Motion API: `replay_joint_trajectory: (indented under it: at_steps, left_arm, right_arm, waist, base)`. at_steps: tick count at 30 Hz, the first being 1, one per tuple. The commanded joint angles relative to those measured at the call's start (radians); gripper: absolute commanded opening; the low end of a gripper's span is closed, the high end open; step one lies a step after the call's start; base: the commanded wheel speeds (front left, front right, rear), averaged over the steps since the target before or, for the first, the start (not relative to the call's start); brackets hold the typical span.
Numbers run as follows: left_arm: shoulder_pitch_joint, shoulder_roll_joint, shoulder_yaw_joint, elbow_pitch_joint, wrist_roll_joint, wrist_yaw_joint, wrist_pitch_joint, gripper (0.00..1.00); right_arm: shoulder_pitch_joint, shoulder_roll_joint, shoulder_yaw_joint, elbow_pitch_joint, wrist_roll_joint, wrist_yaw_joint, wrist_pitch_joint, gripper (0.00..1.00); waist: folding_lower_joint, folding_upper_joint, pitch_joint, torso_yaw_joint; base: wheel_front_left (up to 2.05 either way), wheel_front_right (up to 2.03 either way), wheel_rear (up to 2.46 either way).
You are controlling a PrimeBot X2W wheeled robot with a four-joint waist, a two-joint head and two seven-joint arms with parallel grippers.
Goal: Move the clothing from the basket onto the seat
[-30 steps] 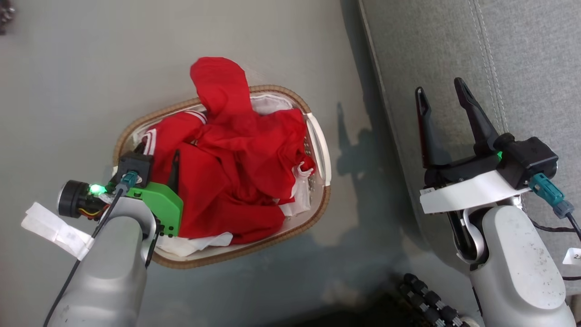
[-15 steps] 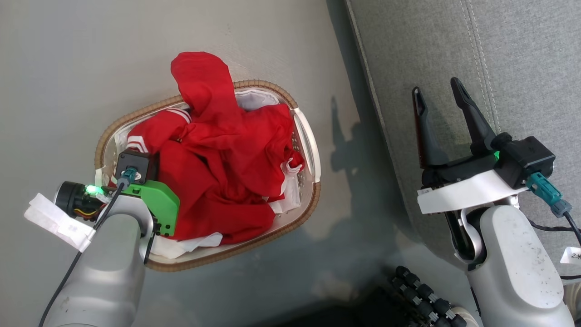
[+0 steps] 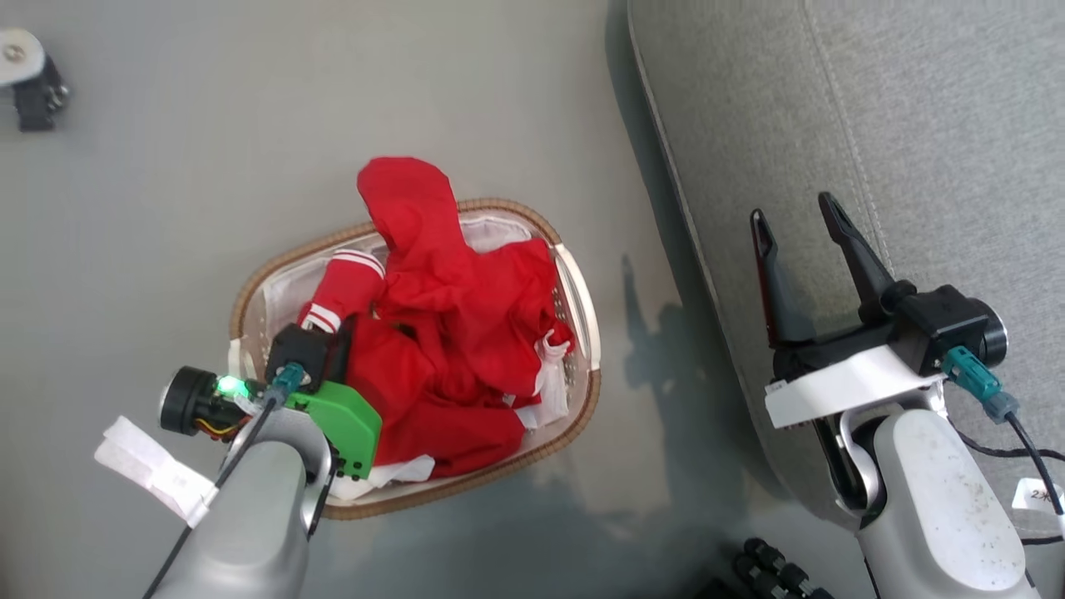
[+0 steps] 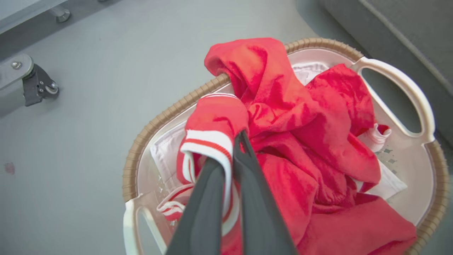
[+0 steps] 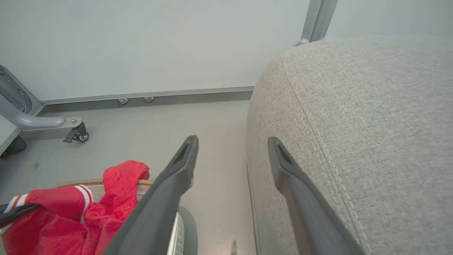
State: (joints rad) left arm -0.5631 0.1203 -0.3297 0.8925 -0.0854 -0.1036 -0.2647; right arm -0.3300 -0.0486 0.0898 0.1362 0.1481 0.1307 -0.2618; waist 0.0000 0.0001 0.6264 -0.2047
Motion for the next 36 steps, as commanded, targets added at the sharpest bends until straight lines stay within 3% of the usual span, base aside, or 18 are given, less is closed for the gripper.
replay_joint_trajectory:
  at_steps: [1,16,24,36]
  left_arm:
    - [0.031,0.01,-0.003,-0.038,0.006,-0.003,0.0,0.0]
    - [0.165,0.053,-0.058,-0.441,-0.017,-0.025,0.0,0.0]
    - [0.045,0.094,-0.145,-0.523,-0.052,-0.028,0.002,0.0]
    - [-0.225,0.145,-0.217,-0.526,-0.131,-0.028,0.033,0.0]
  right_arm:
    - [0.021,-0.003,-0.006,0.006,-0.009,0.0,-0.005,1.0]
    - [0.173,-0.004,-0.04,0.057,-0.085,0.0,-0.005,1.0]
    - [0.227,-0.003,-0.04,0.067,-0.097,0.0,-0.005,1.0]
    - [0.206,-0.003,0.019,0.053,-0.102,0.0,-0.005,1.0]
  waist:
    - [0.0,-0.0001,-0.097,0.037]
    - [0.0,-0.0001,-0.447,0.108]
    - [0.0,-0.0001,-0.568,0.115]
    - [0.0,-0.0001,-0.617,0.098]
  base:
    - [0.0,0.0,0.0]
    - [0.0,0.0,0.0]
    - [0.0,0.0,0.0]
    - [0.0,0.0,0.0]
